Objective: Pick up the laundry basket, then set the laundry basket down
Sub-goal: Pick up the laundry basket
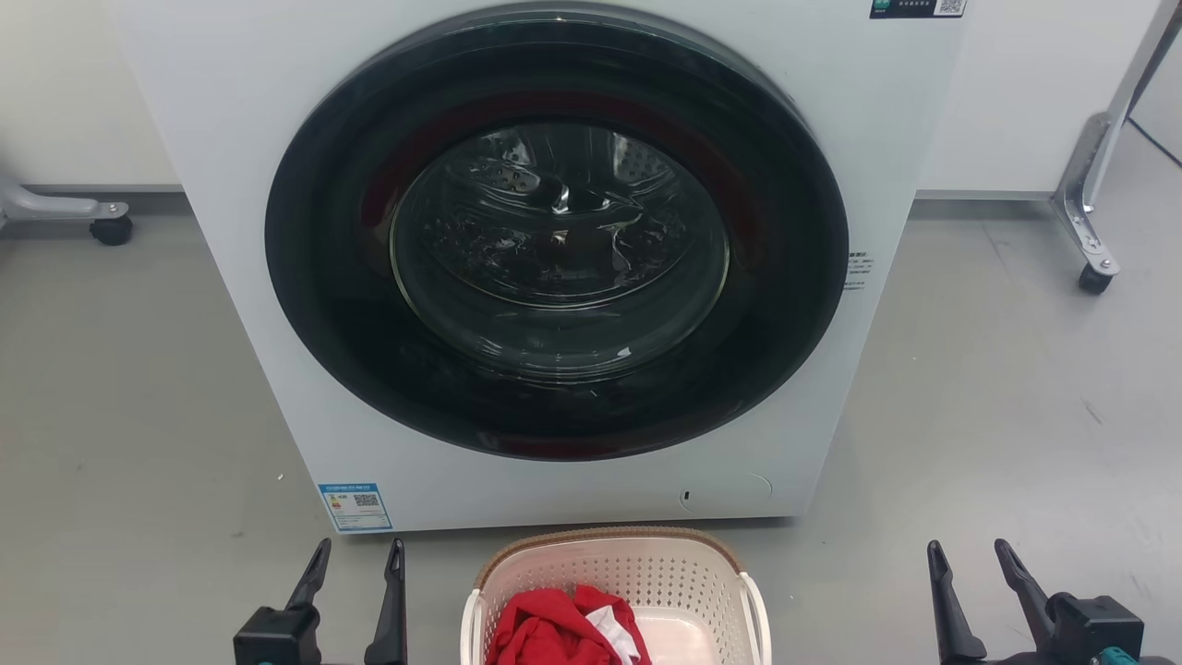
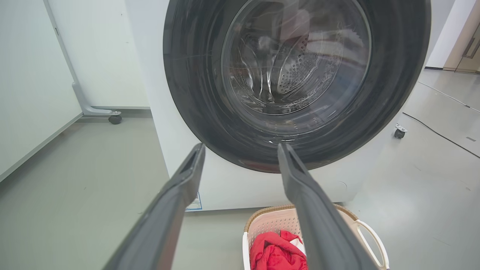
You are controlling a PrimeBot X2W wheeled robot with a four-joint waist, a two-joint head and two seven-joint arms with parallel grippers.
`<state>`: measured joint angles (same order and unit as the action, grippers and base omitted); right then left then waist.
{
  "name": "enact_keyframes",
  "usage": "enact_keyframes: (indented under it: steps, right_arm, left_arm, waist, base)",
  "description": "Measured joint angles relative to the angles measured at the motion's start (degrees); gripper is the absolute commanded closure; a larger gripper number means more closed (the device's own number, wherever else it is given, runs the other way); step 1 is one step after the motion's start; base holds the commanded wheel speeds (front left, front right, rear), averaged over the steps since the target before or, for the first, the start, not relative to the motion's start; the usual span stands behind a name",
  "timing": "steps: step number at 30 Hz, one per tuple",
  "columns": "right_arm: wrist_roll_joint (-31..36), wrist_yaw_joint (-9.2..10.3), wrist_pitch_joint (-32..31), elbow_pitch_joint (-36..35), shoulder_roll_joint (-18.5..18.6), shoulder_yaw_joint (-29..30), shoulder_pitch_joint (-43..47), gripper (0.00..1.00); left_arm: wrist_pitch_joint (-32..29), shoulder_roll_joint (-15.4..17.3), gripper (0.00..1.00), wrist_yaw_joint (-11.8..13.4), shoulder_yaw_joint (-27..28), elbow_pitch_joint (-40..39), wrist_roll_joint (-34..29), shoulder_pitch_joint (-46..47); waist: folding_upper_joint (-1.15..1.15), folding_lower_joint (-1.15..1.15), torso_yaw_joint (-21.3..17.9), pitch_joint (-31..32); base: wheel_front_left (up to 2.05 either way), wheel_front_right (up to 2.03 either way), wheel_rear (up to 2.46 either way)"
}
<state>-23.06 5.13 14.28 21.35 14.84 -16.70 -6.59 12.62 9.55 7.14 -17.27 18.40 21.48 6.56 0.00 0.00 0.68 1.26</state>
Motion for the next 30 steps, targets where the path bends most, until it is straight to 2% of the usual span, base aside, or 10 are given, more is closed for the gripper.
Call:
enact_keyframes:
  steps: [22,30]
  right_arm:
    - [0.4,-0.01,0.0,0.0,0.0,0.1,0.0,0.00]
    - [0.9,-0.01,0.0,-1.0,0.0,0.2,0.0,0.00]
  left_arm:
    - [-1.5,-1.0,0.00,0.0,1.3,-0.1,-1.6,-1.0]
    - [-2.0,-1.1,0.00,0.0,1.7,-1.5,-2.1,-1.1]
  waist:
    - [0.00,0.00,0.1,-0.7]
    - [0.00,0.00,0.2,-2.9]
  base:
    - [0.00,0.00,0.00]
    - [0.00,0.00,0.00]
